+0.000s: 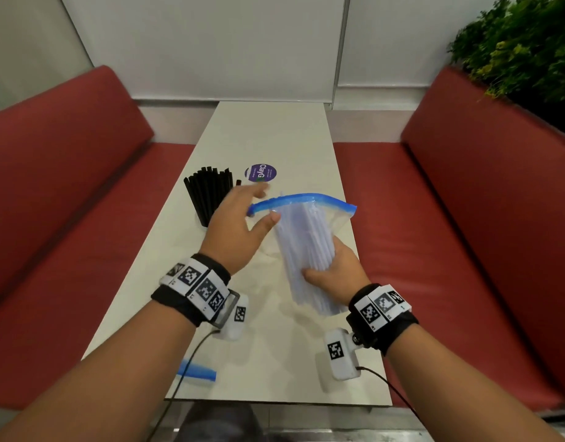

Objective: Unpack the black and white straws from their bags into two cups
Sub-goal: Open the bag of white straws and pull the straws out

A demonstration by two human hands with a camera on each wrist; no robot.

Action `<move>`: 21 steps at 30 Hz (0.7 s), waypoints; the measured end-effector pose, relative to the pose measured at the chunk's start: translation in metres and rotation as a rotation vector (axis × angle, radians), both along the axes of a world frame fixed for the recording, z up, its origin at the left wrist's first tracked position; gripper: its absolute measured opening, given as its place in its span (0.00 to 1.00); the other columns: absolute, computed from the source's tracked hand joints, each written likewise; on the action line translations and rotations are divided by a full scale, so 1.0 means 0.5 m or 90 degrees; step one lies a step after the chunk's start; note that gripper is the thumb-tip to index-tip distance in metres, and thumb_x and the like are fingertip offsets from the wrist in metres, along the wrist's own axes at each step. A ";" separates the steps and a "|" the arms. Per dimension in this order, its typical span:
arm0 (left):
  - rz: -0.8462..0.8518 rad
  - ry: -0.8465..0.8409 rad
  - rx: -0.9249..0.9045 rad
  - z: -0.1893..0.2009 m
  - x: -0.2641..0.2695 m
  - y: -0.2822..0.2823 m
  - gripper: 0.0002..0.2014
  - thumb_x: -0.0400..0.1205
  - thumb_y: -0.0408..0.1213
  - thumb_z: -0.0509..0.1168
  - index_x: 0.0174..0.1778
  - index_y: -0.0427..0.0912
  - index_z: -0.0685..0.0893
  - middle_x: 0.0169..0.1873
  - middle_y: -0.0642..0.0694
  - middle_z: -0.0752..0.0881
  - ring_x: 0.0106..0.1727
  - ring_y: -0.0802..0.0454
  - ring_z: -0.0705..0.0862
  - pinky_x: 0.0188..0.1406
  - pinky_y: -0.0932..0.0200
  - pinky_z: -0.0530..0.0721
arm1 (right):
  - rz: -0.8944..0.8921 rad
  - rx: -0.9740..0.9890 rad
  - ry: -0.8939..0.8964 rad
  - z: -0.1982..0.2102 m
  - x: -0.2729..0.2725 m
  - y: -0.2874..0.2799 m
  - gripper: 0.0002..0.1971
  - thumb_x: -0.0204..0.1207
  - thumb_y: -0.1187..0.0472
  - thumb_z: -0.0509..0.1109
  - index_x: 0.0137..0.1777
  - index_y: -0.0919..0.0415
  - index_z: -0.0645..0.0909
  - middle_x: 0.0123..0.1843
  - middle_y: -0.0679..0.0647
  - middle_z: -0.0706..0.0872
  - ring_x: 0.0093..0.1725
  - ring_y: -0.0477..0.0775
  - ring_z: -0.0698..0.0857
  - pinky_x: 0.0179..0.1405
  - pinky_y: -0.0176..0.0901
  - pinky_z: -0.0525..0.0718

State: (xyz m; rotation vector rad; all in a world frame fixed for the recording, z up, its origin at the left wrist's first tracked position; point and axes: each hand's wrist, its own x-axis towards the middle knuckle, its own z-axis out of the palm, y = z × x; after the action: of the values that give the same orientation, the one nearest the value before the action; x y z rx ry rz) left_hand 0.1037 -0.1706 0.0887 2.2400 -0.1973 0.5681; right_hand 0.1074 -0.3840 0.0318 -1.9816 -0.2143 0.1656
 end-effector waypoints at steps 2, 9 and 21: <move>-0.047 -0.025 0.133 0.020 0.000 0.007 0.19 0.81 0.44 0.72 0.66 0.44 0.84 0.56 0.49 0.85 0.55 0.50 0.83 0.57 0.56 0.83 | 0.010 0.002 0.005 -0.003 -0.002 0.003 0.30 0.62 0.61 0.79 0.65 0.51 0.75 0.54 0.52 0.88 0.53 0.55 0.88 0.51 0.50 0.88; -0.066 -0.121 0.160 0.037 0.004 0.000 0.09 0.80 0.35 0.73 0.56 0.42 0.89 0.55 0.46 0.83 0.52 0.53 0.83 0.53 0.59 0.83 | 0.017 0.030 0.032 -0.002 0.012 0.023 0.27 0.67 0.65 0.79 0.63 0.48 0.74 0.51 0.46 0.86 0.49 0.48 0.86 0.41 0.34 0.81; -0.069 0.022 -0.044 -0.032 0.070 0.086 0.06 0.77 0.38 0.77 0.48 0.44 0.91 0.65 0.46 0.78 0.55 0.57 0.85 0.53 0.63 0.85 | 0.007 0.162 0.111 -0.010 0.081 0.060 0.32 0.58 0.56 0.84 0.64 0.54 0.81 0.57 0.54 0.91 0.57 0.56 0.90 0.58 0.58 0.90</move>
State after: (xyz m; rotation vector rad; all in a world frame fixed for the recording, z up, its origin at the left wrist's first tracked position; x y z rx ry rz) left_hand 0.1388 -0.1276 0.0725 2.1565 -0.2761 0.4706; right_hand 0.1479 -0.3540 0.0269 -1.7036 -0.1261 0.3030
